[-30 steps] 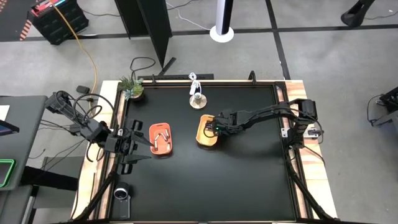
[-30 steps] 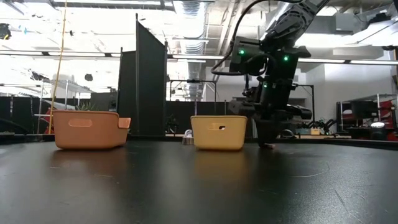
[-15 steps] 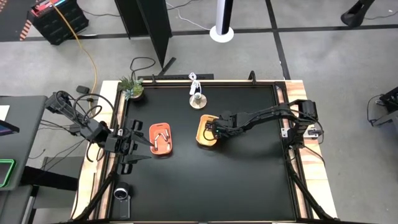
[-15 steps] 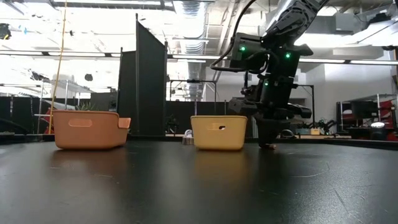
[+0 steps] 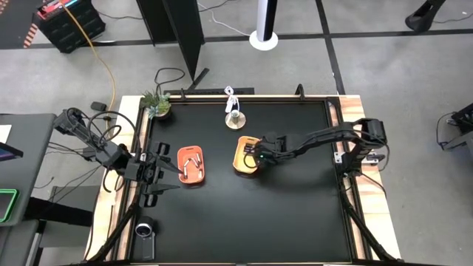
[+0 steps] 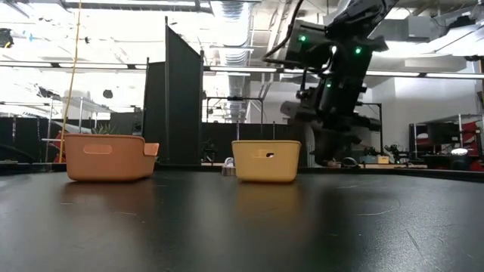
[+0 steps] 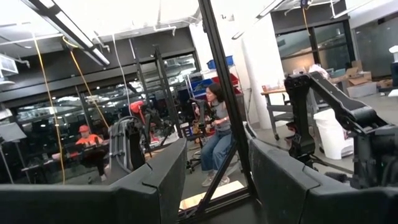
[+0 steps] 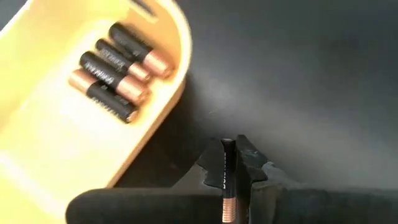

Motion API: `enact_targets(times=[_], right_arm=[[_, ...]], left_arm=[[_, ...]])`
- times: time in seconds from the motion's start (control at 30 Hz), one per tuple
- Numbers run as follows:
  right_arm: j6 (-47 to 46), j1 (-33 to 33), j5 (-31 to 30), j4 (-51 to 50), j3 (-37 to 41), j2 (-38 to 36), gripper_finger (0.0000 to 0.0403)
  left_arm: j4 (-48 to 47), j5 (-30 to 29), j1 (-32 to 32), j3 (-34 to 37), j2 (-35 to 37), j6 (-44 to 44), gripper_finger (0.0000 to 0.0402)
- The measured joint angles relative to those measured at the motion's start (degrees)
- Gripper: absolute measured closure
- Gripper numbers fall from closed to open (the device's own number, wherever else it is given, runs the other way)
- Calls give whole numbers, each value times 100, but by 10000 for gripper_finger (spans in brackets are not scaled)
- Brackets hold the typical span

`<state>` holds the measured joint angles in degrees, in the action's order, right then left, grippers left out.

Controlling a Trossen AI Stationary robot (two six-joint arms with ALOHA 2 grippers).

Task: Sort batteries
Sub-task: Put the black battery into the yellow bin

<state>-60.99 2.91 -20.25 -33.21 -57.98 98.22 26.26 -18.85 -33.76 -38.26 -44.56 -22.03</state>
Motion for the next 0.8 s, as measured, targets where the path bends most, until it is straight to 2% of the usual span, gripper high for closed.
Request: enact_targets(times=[0.3,0.43,0.6,0.8], right_arm=[[2,-229,-541,-45,0,-693,387],[455,-415,-854,706,-4,-903,387],[1310,-561,-832,2242,-30,-690,387],[1645,-499,-715,2141,-239,-111,371]], left_arm=[[-25,-34,0,0,0,43,233],[-162,-317,-2,-2,-2,44,233],[-461,-920,1,-2,-7,235,233],[-813,-1359,1,-2,-3,690,233]])
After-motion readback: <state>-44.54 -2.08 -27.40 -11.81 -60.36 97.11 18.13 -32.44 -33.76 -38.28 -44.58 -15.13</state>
